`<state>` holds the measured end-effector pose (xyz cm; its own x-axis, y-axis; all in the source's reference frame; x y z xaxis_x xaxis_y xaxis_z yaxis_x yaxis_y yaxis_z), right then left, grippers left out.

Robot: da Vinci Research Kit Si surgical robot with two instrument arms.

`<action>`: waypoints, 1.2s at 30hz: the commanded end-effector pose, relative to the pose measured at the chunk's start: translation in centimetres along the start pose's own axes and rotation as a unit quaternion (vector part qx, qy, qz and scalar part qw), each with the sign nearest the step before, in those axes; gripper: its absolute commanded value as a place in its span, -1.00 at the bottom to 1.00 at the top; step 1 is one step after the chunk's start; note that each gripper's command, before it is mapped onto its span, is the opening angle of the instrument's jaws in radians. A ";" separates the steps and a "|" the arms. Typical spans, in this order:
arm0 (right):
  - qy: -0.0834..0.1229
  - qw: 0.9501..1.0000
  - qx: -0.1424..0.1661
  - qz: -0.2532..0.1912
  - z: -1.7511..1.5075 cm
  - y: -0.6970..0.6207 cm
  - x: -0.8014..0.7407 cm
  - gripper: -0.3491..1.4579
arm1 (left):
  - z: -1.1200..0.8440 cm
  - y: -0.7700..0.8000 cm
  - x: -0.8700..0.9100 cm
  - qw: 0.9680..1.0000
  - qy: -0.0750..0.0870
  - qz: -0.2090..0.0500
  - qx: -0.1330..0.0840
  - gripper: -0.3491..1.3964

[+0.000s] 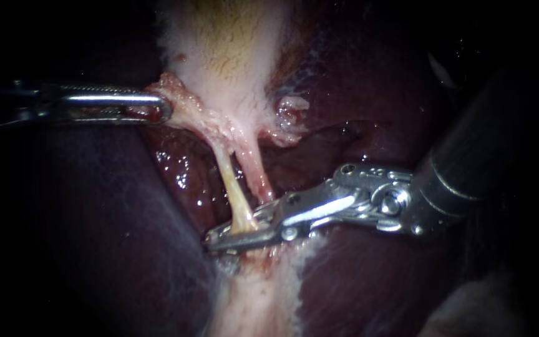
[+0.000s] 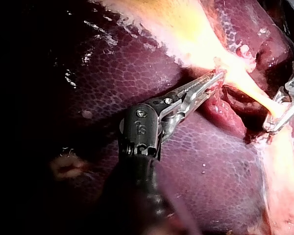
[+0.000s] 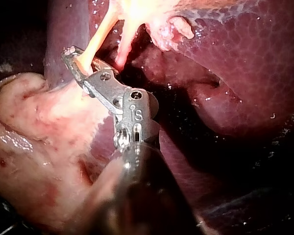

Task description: Going back first clip left tube

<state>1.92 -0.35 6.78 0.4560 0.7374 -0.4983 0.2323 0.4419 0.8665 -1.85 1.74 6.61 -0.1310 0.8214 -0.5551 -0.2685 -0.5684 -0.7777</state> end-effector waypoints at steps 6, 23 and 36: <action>0.000 1.000 0.000 0.000 0.00 0.00 0.00 -1.00 | 0.00 0.00 0.00 1.000 0.000 0.000 0.000 -1.00; 0.044 0.996 -0.068 -0.045 0.20 0.08 0.03 -0.06 | 0.01 0.00 -0.01 1.000 0.000 0.000 0.000 -1.00; 0.008 0.976 -0.155 -0.150 -0.07 0.36 0.01 -0.06 | 0.02 0.01 -0.02 1.000 0.000 0.001 0.000 -1.00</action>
<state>1.92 -0.15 7.08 0.3938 0.5463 -0.7392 0.0861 0.7787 0.6214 -1.88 1.72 6.62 -0.1316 0.8208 -0.5558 -0.2688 -0.5692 -0.7770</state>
